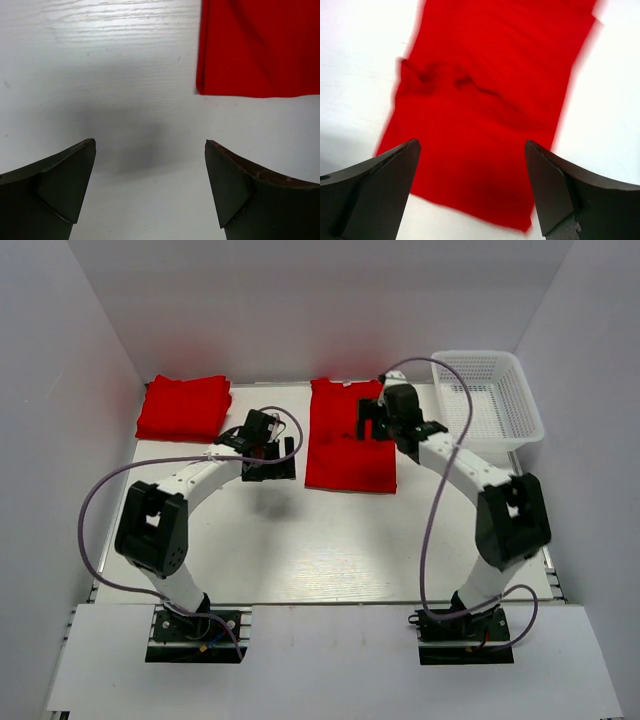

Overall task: Fold and stack the t-shirts
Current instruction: Fold the folded rectangular tshirt in 1/3 of the way

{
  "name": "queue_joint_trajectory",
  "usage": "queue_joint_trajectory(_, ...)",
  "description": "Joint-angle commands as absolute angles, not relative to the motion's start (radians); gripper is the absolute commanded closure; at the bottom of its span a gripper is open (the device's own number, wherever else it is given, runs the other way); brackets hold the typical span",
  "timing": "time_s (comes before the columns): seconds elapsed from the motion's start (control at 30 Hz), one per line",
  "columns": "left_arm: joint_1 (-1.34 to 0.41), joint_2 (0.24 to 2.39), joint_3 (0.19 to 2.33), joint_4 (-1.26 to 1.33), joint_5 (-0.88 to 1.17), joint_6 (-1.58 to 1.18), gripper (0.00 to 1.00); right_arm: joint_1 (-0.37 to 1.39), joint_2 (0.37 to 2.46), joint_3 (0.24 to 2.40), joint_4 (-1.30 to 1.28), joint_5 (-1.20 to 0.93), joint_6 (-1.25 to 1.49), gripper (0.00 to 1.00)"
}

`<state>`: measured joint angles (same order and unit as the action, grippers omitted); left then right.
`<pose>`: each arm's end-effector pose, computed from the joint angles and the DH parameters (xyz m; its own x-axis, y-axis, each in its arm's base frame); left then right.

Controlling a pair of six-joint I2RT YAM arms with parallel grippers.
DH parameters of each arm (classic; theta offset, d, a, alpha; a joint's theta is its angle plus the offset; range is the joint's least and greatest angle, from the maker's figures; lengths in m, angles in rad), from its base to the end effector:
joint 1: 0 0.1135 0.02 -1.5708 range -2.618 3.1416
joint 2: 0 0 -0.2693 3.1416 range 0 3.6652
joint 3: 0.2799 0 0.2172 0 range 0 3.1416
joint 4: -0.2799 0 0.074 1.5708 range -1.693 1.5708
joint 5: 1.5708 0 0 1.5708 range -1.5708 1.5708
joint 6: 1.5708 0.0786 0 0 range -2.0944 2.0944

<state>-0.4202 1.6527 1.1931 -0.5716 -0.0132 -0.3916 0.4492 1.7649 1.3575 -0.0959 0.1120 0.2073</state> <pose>0.3055 -0.1354 0.2122 -0.8773 -0.0260 -0.4792 0.0724 0.9800 -0.1856 0.3827 0.1747 0.2768 -0.4958 -0.0120 -0.8683 -0.2465 0.9607 0.1275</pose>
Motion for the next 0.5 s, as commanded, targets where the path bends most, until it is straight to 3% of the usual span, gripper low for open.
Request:
queue_joint_trajectory(0.0,-0.426,1.724,1.279,-0.538,0.041,-0.362,0.00,0.430,1.652,1.220,-0.163,0.300,0.319,0.10)
queue_joint_trajectory(0.13,-0.426,1.792,1.301,-0.497,0.061,-0.353,0.00,0.410,1.525,1.027,-0.193,0.353,0.374,0.10)
queue_joint_trajectory(0.47,-0.445,1.974,1.436,-0.486,0.026,-0.334,0.00,0.376,1.516,0.919,-0.235,0.316,0.445,0.10)
